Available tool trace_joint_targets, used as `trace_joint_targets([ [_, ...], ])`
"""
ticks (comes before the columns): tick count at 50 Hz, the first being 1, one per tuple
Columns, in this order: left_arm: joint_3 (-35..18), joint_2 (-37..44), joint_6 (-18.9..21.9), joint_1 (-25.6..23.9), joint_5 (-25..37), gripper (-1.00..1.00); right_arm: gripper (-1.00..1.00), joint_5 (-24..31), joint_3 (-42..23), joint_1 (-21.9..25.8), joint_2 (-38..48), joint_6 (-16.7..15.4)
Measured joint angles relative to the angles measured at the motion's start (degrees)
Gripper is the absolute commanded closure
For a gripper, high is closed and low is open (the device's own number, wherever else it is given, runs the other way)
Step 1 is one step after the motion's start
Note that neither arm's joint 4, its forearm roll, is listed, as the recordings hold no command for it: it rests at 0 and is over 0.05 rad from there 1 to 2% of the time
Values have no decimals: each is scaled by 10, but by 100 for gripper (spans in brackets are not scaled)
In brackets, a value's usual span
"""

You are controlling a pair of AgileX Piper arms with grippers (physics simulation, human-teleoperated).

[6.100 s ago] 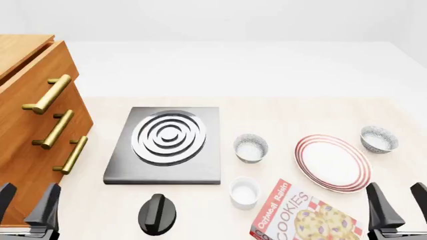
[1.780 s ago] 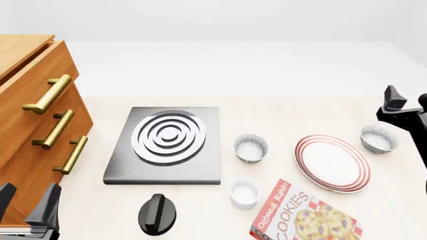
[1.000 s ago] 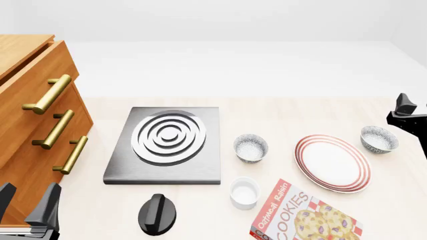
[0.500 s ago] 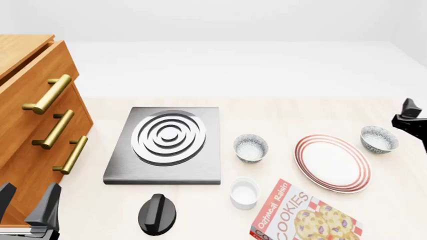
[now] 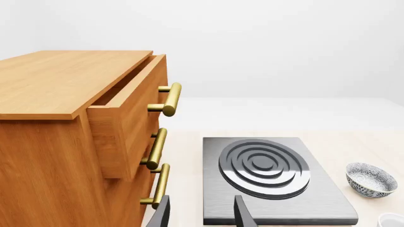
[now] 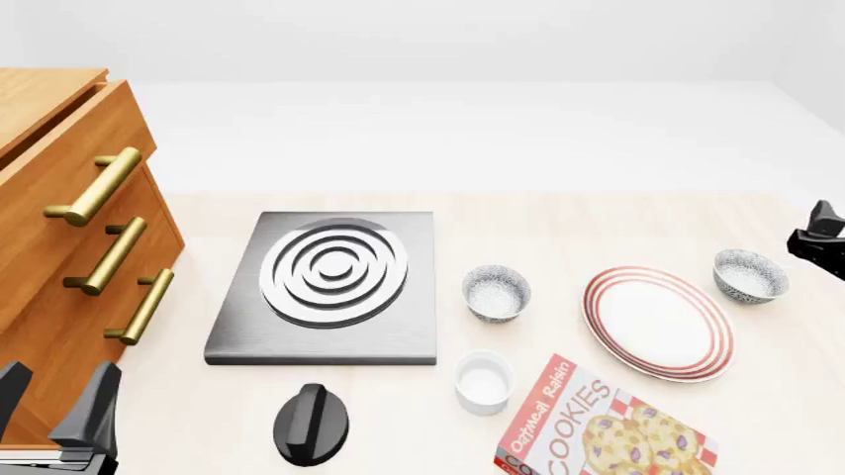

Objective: Pick the akita bowl next to the plate and place it on the plate.

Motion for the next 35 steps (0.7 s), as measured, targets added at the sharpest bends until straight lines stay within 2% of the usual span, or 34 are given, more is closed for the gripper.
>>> trace_joint_targets([
  [19,0,0,0,0,0,-100,-100,-10,-3,-13,27,6],
  [35,0,0,0,0,0,-100,-100,8,-24,-21,50,29],
])
